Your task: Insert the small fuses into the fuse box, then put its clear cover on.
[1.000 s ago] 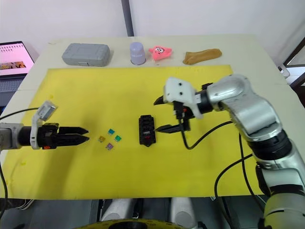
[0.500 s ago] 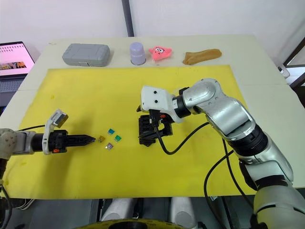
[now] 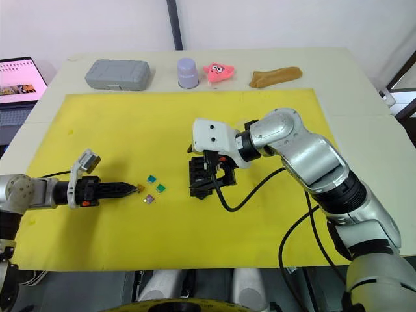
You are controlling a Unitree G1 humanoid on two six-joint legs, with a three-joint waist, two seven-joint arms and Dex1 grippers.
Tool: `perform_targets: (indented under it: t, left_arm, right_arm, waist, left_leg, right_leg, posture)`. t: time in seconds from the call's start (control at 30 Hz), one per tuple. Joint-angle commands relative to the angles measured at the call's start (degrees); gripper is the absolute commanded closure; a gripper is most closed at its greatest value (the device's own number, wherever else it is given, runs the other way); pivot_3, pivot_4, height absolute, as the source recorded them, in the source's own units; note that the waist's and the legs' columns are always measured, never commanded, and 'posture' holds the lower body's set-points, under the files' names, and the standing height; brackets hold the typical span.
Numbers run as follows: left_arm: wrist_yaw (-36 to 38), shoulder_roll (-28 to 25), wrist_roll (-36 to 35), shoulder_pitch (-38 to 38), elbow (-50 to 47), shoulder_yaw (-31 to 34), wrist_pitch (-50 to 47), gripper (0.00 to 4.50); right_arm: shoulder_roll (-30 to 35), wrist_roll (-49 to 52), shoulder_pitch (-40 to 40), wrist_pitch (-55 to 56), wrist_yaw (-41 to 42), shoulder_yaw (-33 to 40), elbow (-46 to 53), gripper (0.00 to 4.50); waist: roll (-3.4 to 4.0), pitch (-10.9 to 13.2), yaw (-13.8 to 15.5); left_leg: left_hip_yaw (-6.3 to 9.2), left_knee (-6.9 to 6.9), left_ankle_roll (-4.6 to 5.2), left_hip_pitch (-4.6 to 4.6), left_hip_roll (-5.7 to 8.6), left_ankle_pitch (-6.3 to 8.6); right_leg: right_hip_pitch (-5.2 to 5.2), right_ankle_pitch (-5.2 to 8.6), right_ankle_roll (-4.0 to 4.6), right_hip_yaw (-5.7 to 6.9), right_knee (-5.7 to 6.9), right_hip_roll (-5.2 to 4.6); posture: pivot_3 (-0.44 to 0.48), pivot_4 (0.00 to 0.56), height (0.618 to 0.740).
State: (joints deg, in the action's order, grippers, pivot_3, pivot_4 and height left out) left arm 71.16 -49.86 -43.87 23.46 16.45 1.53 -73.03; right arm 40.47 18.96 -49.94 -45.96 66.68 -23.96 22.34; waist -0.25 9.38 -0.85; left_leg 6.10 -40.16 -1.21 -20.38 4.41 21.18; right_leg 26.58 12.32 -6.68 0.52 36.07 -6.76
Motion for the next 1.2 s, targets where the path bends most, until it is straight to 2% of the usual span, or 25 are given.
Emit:
perform_targets:
  t: [0.03, 0.47, 0.6, 0.9, 1.0, 1.2]
  left_arm:
    - [-0.67, 0.60, 1.57, 1.08, 1.75, -0.14, 1.44, 2.36]
    - [-0.19, 3.90, 3.52, 2.46, 2.97, -1.38, 4.77, 2.36]
    - [0.08, 4.04, 3.87, 1.92, 2.18, -1.77, 4.95, 3.62]
    - [0.95, 3.34, 5.69, 0.98, 2.62, -1.66, 6.62, 3.62]
    - [1.09, 3.20, 5.89, 0.87, 2.45, -1.59, 6.77, 4.47]
    - [2.06, 2.31, 6.29, -0.24, 0.56, -2.02, 7.69, 4.47]
  right_arm:
    - [-0.34, 1.74, -0.69, -0.91, -0.27, 2.24, 2.37, 0.00]
    - [-2.07, 5.69, -1.78, -5.04, -1.91, 3.11, 2.76, 0.00]
    - [-1.84, 5.57, -1.69, -4.91, -2.01, 2.96, 2.76, 0.00]
    - [-1.55, 5.08, -1.55, -4.16, -2.13, 2.79, 2.49, 0.00]
    - [-1.58, 4.82, -1.56, -3.77, -2.15, 2.66, 2.28, 0.00]
    - [-1.48, 4.26, -1.51, -3.00, -2.06, 2.54, 1.76, 0.00]
  waist:
    - [0.00, 0.00, 0.10]
    - [0.00, -0.02, 0.65]
    - [0.00, -0.02, 0.61]
    - [0.01, -0.03, 0.30]
    - [0.01, -0.03, 0.29]
    - [0.01, -0.03, 0.17]
  left_leg:
    - [0.00, 0.00, 0.00, 0.01, 0.00, 0.00]
    - [0.12, -0.09, -0.04, 0.02, 0.07, -0.03]
    - [0.12, -0.09, -0.04, 0.02, 0.08, -0.03]
    - [0.13, -0.09, -0.05, 0.02, 0.07, -0.03]
    - [0.13, -0.09, -0.05, 0.02, 0.06, -0.03]
    - [0.12, -0.07, -0.05, 0.02, 0.06, -0.03]
  right_leg:
    - [-0.01, 0.00, 0.00, 0.00, 0.00, 0.00]
    - [-0.13, 0.00, 0.00, 0.00, 0.01, -0.02]
    - [-0.13, 0.00, 0.00, 0.00, 0.01, -0.02]
    - [-0.11, 0.00, 0.00, 0.00, 0.02, -0.02]
    - [-0.11, 0.00, 0.00, 0.00, 0.02, -0.02]
    - [-0.10, 0.00, 0.00, 0.00, 0.02, -0.01]
  posture:
    - [0.000, 0.150, 0.740]
    - [0.000, 0.150, 0.740]
    - [0.000, 0.150, 0.740]
    - [0.000, 0.150, 0.740]
    - [0.000, 0.150, 0.740]
    - [0.000, 0.150, 0.740]
